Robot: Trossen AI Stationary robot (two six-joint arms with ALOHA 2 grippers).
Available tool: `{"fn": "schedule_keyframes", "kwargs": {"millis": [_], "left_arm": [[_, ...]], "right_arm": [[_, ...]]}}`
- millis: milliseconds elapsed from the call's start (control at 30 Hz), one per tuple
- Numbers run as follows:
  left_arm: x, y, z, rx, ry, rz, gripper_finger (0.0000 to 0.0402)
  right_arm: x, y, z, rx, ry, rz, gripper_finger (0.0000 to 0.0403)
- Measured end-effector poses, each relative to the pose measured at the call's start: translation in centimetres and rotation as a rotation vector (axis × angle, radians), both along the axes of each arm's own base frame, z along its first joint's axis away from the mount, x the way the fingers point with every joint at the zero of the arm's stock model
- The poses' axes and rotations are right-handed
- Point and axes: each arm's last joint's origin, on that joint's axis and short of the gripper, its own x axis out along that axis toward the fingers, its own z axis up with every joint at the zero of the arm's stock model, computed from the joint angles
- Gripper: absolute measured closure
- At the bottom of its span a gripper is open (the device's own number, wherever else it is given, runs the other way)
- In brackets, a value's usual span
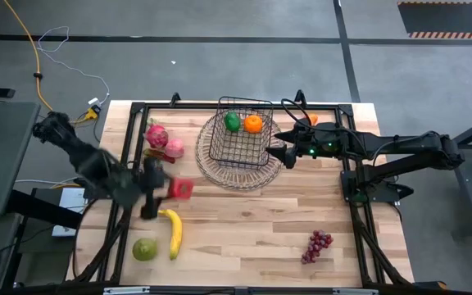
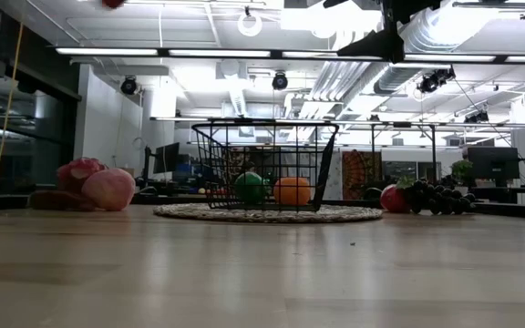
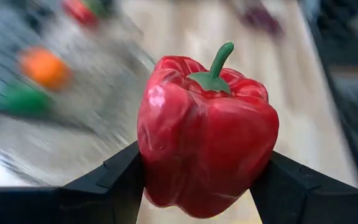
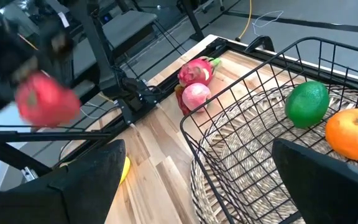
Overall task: Build produce basket
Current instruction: Put the red bell pepper into the black wire basket
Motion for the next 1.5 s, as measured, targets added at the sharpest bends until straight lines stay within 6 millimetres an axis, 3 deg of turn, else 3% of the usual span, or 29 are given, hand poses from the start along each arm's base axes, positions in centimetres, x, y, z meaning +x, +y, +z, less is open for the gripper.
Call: {"fn": "schedule_keyframes", "kwargs": {"millis": [100, 267, 600, 900, 1033, 1167, 1333, 1500], "left_arm": [[0.8, 2.5, 2.4, 0.098, -0.117, 0.090, 0.0172], [1.9, 5.8, 4.0, 0.090, -0.292, 0.180, 0.0172], [5.0, 8.8, 0.0, -0.106, -0.526, 0.082, 0.0172], [5.1, 9.0, -0.1, -0.102, -0.543, 0.109, 0.0172], [6.2, 9.5, -0.6, -0.005, -0.500, 0.177, 0.0172], [8.8, 11.7, -0.5, 0.024, -0.412, 0.214, 0.0172], [12.8, 16.3, -1.3, 0.031, -0.144, 0.191, 0.0172], [15.9, 21.8, -4.2, 0.000, 0.165, 0.169, 0.0172]], "right_arm": [[0.0, 0.0, 0.0, 0.000, 0.000, 0.000, 0.0009], [0.0, 0.0, 0.1, -0.004, -0.010, 0.001, 0.0009], [0.3, 0.1, 0.9, -0.091, -0.076, 0.052, 0.0009], [0.3, 0.1, 1.1, -0.130, -0.092, 0.084, 0.0009], [0.3, 0.1, 1.2, -0.130, -0.099, 0.083, 0.0009], [0.4, 0.1, 1.4, -0.132, -0.117, 0.082, 0.0009], [0.4, 0.1, 1.5, -0.134, -0.133, 0.081, 0.0009], [0.4, 0.1, 1.5, -0.127, -0.135, 0.079, 0.0009]]}}
